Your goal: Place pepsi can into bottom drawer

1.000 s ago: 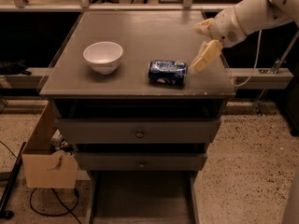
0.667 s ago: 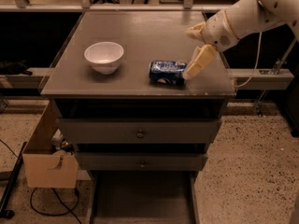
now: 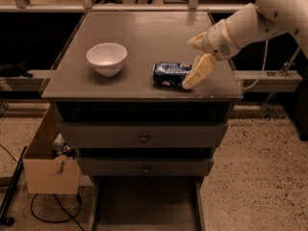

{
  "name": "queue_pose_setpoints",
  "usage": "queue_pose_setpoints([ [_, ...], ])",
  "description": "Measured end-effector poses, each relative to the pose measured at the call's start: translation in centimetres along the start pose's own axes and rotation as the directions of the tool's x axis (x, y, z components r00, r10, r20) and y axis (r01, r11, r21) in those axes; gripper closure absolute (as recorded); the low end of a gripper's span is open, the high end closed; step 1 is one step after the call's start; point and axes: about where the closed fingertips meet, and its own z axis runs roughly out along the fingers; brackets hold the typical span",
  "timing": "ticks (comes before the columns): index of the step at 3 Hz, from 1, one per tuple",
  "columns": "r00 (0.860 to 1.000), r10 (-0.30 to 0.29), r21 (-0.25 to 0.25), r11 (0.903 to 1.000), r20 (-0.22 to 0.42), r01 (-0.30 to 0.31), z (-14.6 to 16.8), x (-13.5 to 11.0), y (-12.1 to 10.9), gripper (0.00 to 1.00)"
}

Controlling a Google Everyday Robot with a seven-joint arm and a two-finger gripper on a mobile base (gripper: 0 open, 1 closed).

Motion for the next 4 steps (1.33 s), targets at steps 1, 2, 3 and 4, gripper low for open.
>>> queue_pose_setpoints([
  [1, 0.998, 0.063, -0.029, 0.9976, -0.018, -0.063, 2.1, 2.1, 1.8, 0.0],
  [2, 0.995, 0.098, -0.045, 0.994, -0.032, -0.1, 3.8, 3.8, 2.7, 0.0],
  [3, 0.995, 0.099, -0.048, 0.9938, -0.033, -0.1, 3.9, 3.8, 2.8, 0.27],
  [4, 0.995, 0.099, -0.048, 0.9938, -0.033, -0.1, 3.9, 3.8, 2.8, 0.5],
])
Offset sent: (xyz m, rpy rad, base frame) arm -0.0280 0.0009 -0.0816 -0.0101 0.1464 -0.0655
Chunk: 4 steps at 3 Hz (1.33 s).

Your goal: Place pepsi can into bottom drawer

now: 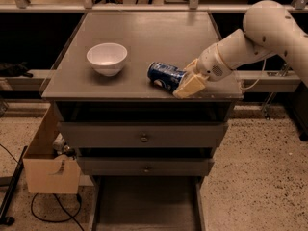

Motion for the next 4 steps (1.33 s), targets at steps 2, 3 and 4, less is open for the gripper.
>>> queue_pose_setpoints([
  [2, 1.0, 0.0, 0.0, 1.0, 0.0, 0.0, 0.01, 0.0, 0.0, 0.96],
  [3, 1.0, 0.0, 0.0, 1.0, 0.0, 0.0, 0.01, 0.0, 0.0, 1.0],
  [4, 1.0, 0.0, 0.0, 1.0, 0.0, 0.0, 0.01, 0.0, 0.0, 1.0],
])
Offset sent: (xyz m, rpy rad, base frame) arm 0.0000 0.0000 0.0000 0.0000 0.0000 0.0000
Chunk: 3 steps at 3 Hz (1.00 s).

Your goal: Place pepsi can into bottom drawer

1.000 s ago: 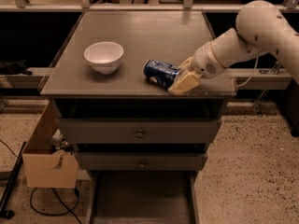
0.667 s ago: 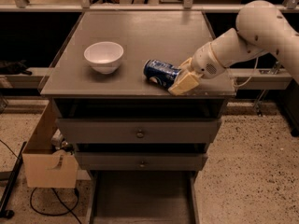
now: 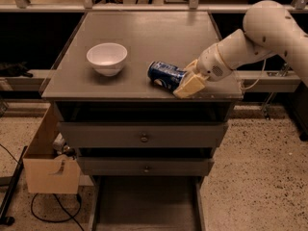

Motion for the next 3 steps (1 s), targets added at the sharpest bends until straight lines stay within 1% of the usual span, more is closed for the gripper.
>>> queue_pose_setpoints([
  [1, 1.0, 0.003, -0.006, 1.0, -0.03, -0.003, 0.1, 0.2, -0.2, 1.0],
  [2, 0.999, -0.003, -0.006, 1.0, -0.037, 0.002, -1.4, -0.4, -0.6, 1.0],
  [3, 1.0, -0.022, -0.004, 0.9998, -0.017, 0.022, -4.2, -1.4, -0.4, 1.0],
])
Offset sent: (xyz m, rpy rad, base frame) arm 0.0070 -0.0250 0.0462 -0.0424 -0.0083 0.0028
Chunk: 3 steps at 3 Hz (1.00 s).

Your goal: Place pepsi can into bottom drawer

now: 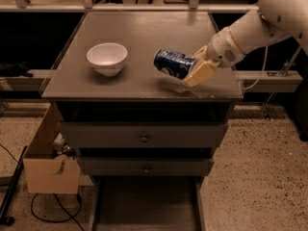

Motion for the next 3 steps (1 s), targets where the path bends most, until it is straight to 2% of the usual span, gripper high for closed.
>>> queue_pose_setpoints([
  [1, 0.999, -0.03, 0.006, 0.9996, 0.038, 0.029, -2.8, -0.6, 2.0, 1.0],
  [3, 0.999, -0.033, 0.053, 0.9981, 0.014, 0.032, -6.9, 3.2, 12.9, 1.0],
])
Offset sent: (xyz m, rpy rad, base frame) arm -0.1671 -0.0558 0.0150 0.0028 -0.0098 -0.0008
